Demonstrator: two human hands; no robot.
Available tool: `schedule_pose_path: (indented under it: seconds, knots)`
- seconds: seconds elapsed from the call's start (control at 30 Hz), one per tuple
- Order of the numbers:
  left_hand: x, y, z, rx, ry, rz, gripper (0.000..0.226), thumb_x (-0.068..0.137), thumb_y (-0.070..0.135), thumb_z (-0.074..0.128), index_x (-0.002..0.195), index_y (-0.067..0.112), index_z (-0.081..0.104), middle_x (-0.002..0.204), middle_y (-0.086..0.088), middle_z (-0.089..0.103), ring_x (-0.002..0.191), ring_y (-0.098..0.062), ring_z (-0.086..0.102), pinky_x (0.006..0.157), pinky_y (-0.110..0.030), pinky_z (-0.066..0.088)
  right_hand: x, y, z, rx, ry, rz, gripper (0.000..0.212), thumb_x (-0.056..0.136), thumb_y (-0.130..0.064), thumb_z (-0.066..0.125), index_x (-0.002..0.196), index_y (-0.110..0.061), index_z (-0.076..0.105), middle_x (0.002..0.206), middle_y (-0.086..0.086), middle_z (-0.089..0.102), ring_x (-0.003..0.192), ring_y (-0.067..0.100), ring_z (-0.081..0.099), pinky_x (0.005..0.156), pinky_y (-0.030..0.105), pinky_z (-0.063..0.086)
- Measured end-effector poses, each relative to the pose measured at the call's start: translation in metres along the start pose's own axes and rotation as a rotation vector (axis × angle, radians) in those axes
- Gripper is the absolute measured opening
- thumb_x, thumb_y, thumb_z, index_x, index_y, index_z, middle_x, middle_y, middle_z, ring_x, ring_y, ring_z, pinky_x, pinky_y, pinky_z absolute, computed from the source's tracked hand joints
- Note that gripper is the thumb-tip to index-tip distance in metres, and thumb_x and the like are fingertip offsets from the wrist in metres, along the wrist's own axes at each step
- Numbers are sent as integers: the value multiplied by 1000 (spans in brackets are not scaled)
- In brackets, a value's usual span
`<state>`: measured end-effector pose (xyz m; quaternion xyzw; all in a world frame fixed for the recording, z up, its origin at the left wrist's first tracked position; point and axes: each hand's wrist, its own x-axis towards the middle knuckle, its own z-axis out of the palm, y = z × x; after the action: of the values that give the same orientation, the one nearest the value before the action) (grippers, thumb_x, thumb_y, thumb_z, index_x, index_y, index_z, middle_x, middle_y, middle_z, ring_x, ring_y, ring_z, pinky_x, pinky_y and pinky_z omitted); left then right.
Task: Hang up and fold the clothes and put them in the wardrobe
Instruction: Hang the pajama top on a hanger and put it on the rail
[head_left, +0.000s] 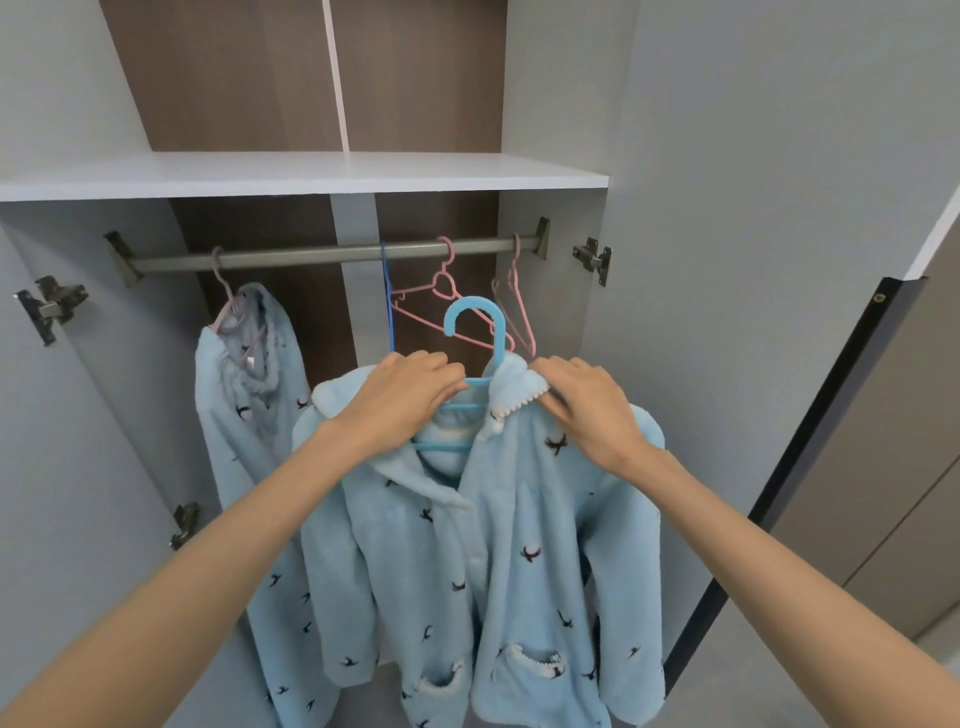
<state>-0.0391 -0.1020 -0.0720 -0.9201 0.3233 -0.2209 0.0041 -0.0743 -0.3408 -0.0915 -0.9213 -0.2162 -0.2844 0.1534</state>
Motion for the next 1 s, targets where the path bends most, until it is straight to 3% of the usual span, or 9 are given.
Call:
schedule_pose_path:
  seconds: [0.13,0.27,0.33,0.43,0.53,0.63,0.77,0.9,1.0]
  knots:
    - [-5,4,7,-61,-2,-57,29,103,33,33,80,19,44,79,3,46,76,-18,47,68,-29,28,-8,15,-7,41,-103,29,19,104,-29,38,104,-22,56,89,-12,49,72,14,45,68,30,32]
    - [-14,-19,6,-132,7,-190,28,103,26,37,78,17,45,77,1,53,74,-21,52,70,-31,31,-23,44,-24,61,-74,240,24,103,-33,39,113,-21,57,107,-2,59,88,28,57,75,42,45]
    - [-17,-25,9,-192,11,-217,30,103,26,37,75,18,44,74,2,53,71,-19,50,68,-30,28,-31,51,-27,66,-29,239,25,101,-37,39,113,-23,57,105,-3,58,88,28,58,74,43,47]
    - [-14,-22,16,-330,60,-220,31,102,23,40,71,20,45,70,8,50,69,-16,48,71,-31,31,-34,48,-21,91,-72,187,21,98,-21,49,119,-23,53,109,-4,58,96,24,56,78,40,46]
    - [-12,-18,23,-355,109,-237,32,100,20,44,69,23,47,71,9,54,70,-14,50,76,-36,36,-29,43,-20,237,-213,241,50,83,-2,49,127,-24,46,125,-4,57,110,18,50,91,40,44]
    - [-10,-14,28,-353,132,-271,31,99,21,44,69,27,48,76,10,57,75,-11,50,76,-30,24,-21,37,-20,347,-148,386,41,88,-17,40,127,-28,49,119,-9,59,114,16,49,89,36,43]
    - [-9,-12,25,-355,135,-295,30,99,23,44,70,27,50,78,8,58,76,-9,49,76,-27,19,-14,26,-13,-114,-214,364,46,98,-48,39,125,-14,53,117,3,49,108,23,42,81,34,44]
    - [-13,-11,24,-346,127,-301,32,98,23,45,67,29,50,76,7,59,74,-9,52,73,-28,26,-9,14,-5,-157,-207,384,35,103,-34,37,95,-6,56,90,4,41,80,31,52,62,32,35]
    - [-18,-9,26,-377,93,-306,30,98,23,46,69,27,52,79,5,62,76,-13,55,75,-32,38,-4,6,-4,-211,-168,380,32,100,-21,40,82,-2,59,80,6,43,66,29,41,60,31,30]
